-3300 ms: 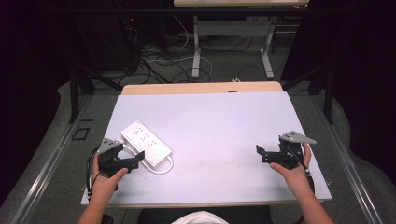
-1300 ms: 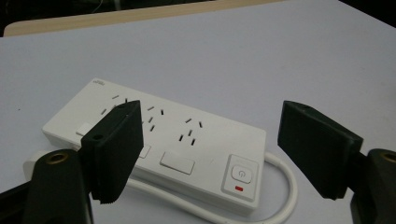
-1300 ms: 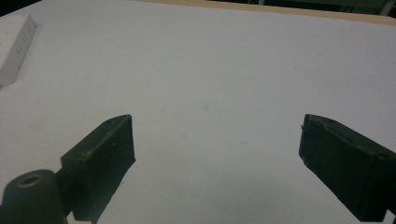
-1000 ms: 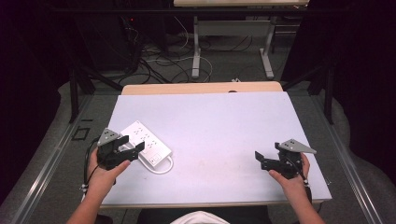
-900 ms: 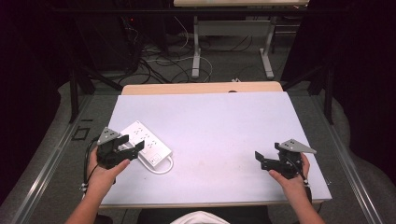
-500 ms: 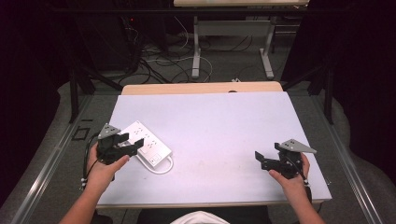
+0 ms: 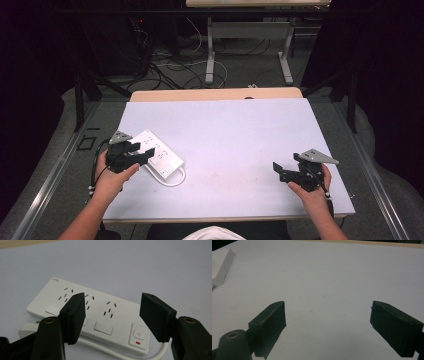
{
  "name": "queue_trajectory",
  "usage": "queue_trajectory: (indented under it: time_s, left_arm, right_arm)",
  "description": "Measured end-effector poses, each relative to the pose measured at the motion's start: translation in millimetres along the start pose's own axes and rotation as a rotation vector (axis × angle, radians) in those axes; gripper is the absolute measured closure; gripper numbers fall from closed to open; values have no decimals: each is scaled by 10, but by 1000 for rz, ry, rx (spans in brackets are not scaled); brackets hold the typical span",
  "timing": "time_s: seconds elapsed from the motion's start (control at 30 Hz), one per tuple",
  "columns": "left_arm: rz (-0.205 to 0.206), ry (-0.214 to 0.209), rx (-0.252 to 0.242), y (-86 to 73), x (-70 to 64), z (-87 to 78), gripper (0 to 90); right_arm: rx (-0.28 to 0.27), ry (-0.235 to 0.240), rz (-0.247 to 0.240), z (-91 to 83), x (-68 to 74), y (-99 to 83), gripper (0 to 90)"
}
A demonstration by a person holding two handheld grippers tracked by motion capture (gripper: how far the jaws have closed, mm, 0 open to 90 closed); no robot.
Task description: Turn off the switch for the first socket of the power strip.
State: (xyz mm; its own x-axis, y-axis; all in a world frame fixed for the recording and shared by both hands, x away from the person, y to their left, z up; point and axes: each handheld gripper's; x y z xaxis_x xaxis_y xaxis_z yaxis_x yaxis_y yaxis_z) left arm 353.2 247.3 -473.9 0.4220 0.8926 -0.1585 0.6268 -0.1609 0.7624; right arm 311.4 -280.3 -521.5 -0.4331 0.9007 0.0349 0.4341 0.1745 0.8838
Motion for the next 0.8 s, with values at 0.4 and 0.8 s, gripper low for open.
queue_trajectory:
  time_s: [0.4,0.8]
  left_arm:
    - [-6,-2,51,50,29,89,457]
    - [-12,-5,162,64,51,220,607]
  right_arm:
    - [1,8,1,4,1,-5,126]
    - [0,7,3,9,-5,-9,129]
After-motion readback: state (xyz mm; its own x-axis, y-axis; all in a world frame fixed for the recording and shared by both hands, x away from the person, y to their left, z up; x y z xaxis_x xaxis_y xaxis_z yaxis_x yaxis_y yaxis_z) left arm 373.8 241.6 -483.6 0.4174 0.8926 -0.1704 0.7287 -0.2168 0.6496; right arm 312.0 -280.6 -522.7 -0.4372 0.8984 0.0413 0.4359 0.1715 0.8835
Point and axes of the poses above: each handheld gripper's, and its own axes: z roughly forward along the jaws, y roughly out of its top, x roughly to its left, and after that the axes turned 4 degrees about -z, right-handed
